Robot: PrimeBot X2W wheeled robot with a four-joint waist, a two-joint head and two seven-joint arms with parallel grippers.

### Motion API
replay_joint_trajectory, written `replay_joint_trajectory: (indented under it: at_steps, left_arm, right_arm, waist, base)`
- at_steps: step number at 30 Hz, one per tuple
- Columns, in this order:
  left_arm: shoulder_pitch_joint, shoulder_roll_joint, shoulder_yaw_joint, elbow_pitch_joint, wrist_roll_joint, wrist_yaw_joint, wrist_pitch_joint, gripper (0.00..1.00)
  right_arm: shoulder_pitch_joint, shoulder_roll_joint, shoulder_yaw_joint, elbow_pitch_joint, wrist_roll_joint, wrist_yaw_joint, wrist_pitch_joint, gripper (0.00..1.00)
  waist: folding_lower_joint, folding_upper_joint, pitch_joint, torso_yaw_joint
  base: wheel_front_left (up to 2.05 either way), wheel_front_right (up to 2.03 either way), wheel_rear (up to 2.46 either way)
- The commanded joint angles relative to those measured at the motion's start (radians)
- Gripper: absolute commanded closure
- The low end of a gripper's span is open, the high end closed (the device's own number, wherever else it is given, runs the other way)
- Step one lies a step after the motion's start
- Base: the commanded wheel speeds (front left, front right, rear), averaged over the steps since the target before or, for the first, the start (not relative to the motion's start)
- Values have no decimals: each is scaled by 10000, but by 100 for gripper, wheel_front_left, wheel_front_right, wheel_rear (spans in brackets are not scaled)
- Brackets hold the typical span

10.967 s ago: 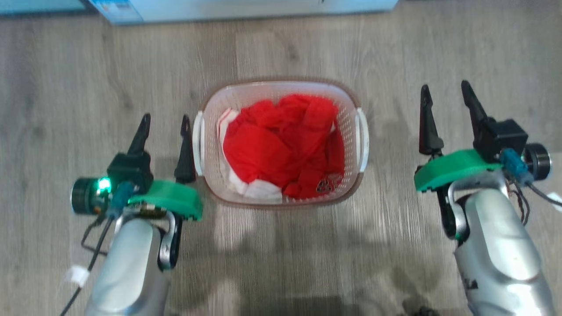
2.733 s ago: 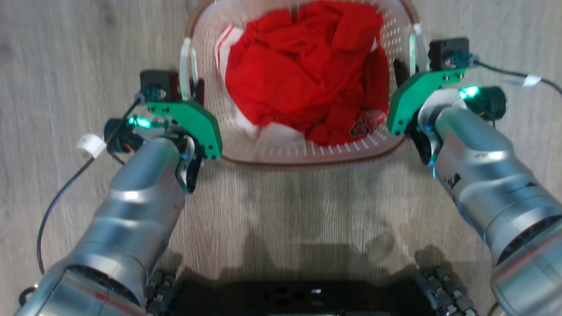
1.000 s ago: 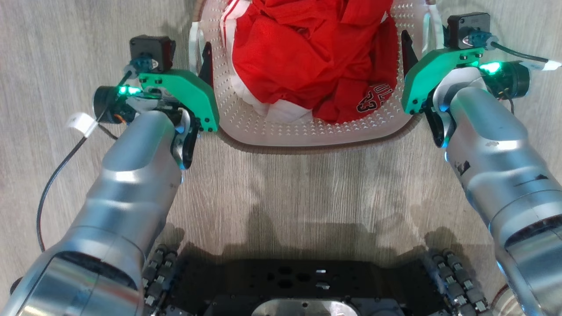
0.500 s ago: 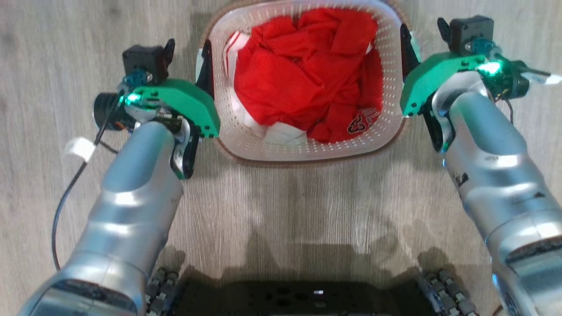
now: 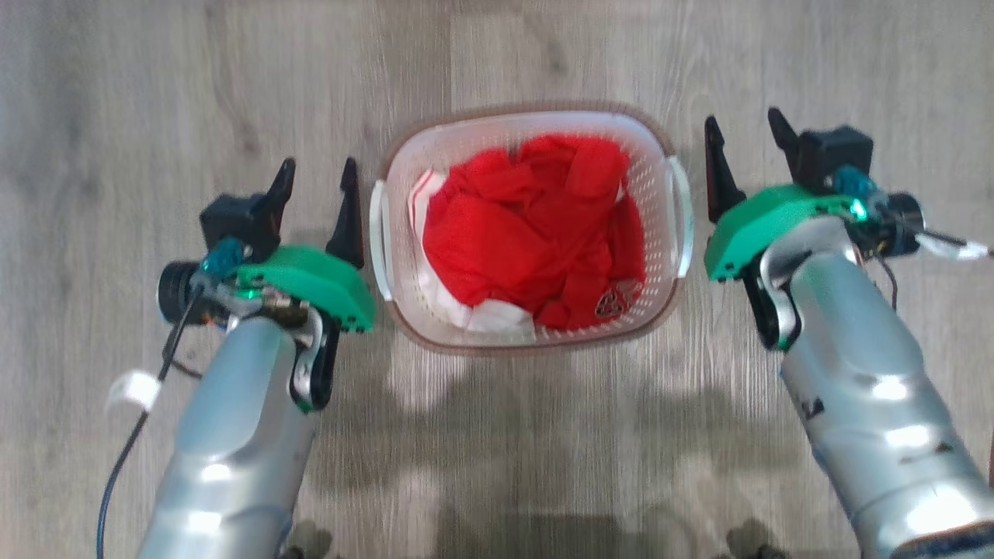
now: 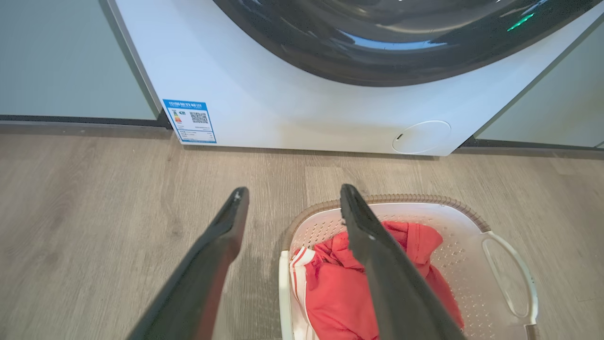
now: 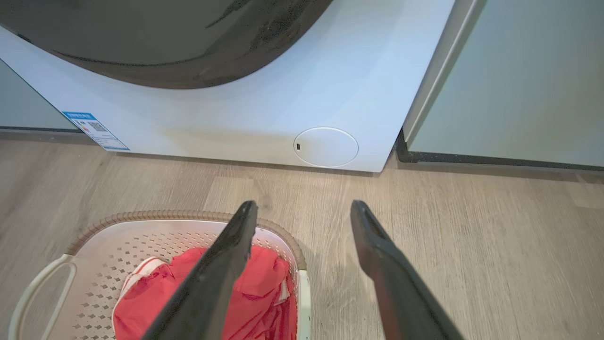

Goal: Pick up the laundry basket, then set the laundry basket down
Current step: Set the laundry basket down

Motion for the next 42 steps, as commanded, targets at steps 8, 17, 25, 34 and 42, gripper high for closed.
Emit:
replay_joint_trajectory:
  at_steps: [8, 17, 25, 34, 42]
  left_arm:
    - [1946, 268, 894, -2146, 749, -111, -51, 0]
    - [3381, 267, 1273, -3674, 1033, -71, -51, 0]
    - [4837, 267, 1651, -4860, 1183, 113, -51, 0]
    - [6008, 267, 1909, -5718, 1261, 377, -51, 0]
    - [6546, 267, 1963, -6137, 1244, 421, -51, 0]
  right_arm:
    - [1893, 198, -225, -1840, -122, -15, -49, 0]
    - [3274, 198, -380, -3250, -206, -15, -49, 0]
    - [4649, 198, -181, -4508, -156, -15, -49, 0]
    - [5671, 198, -421, -5157, -194, -15, -49, 0]
    - [6195, 199, -706, -5486, -267, -15, -49, 0]
  waist:
    - [1, 0, -2210, -53]
    - [1, 0, -3338, -127]
    - [1, 0, -4207, -264]
    - [1, 0, -4858, -468]
    - [1, 0, -5196, -529]
  base:
    - [0, 0, 0]
    - [0, 0, 0]
    - [0, 0, 0]
    - [0, 0, 0]
    - [0, 0, 0]
